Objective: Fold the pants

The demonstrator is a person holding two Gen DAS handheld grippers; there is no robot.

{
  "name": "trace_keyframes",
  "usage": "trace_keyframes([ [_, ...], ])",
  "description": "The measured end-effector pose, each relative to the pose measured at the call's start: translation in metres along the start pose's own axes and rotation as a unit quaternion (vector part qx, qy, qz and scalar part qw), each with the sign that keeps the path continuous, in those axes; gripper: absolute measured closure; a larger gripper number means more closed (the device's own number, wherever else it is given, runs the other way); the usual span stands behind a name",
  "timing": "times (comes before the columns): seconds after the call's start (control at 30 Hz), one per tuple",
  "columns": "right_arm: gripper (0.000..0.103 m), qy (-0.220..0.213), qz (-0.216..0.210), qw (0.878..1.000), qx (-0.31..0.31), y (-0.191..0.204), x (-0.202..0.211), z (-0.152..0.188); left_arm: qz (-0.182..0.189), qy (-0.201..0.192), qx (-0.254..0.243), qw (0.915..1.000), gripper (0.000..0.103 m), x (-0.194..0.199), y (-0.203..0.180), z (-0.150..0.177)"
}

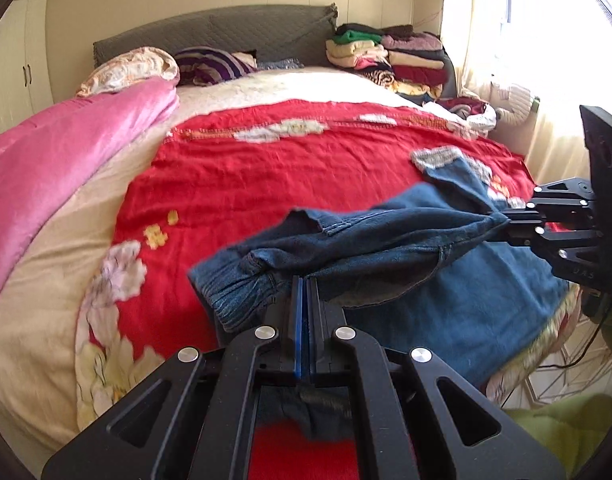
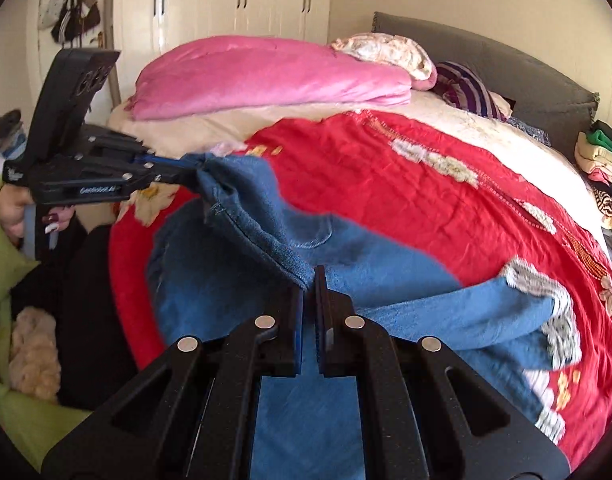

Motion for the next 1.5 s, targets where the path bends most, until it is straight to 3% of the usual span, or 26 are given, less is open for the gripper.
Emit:
trace_keyframes([
  [0.23, 0.102, 0.020, -0.016, 0.999, 0.020, 0.042, 0.001, 0.020, -0.003, 0.042, 0.018, 0.9990, 0.102, -0.008, 0.008, 0.034],
  [0.43, 0.102, 0.036, -0.034, 0.999, 0.021, 0.066, -0.008, 0.037, -0.011, 0.052, 0.036, 0.9979, 0.101, -0.005, 0.015, 0.049],
  [0.73, 0.102, 0.035, -0.051, 0.998, -0.014, 0.075, -0.017, 0.045, -0.019, 0.042, 0.051, 0.9977, 0.097, 0.018, 0.017, 0.051],
  [0.87, 0.101, 0.040, -0.049, 0.998, -0.011, 0.078, -0.020, 0.048, -0.041, 0.044, 0.066, 0.9960, 0.083, 0.026, 0.027, 0.050],
  [0.93, 0.100, 0.040, -0.051, 0.998, -0.012, 0.080, -0.021, 0.050, -0.042, 0.032, 0.075, 0.9958, 0.083, 0.037, 0.029, 0.048],
  [1.07, 0.097, 0.038, -0.064, 0.997, -0.027, 0.080, -0.021, 0.055, -0.016, 0.012, 0.049, 0.9986, 0.083, 0.052, 0.000, 0.038],
  [1.2, 0.089, 0.034, -0.085, 0.995, -0.030, 0.081, -0.012, 0.052, -0.009, 0.057, 0.014, 0.9982, 0.084, 0.015, -0.025, 0.042],
  [1.3, 0.085, 0.005, -0.094, 0.995, -0.044, 0.074, 0.012, 0.049, -0.039, 0.109, 0.008, 0.9932, 0.086, -0.022, -0.022, 0.058],
  [1.4, 0.081, -0.016, -0.075, 0.994, -0.072, 0.055, 0.021, 0.045, -0.049, 0.122, -0.009, 0.9913, 0.086, -0.030, -0.024, 0.069],
  [1.5, 0.080, 0.016, -0.076, 0.992, -0.095, 0.047, 0.000, 0.045, -0.041, 0.129, -0.007, 0.9908, 0.086, -0.029, -0.021, 0.066],
])
Point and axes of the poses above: each gripper's, at about its wrist camera, not at the fingertips, and x roughly against the way its jaws point, y to its left, z to its underside, the point moved 3 cm from there along -x, roughly the way its jaws point, and after that the axes turned 13 degrees about x, right-handed, at the moved point
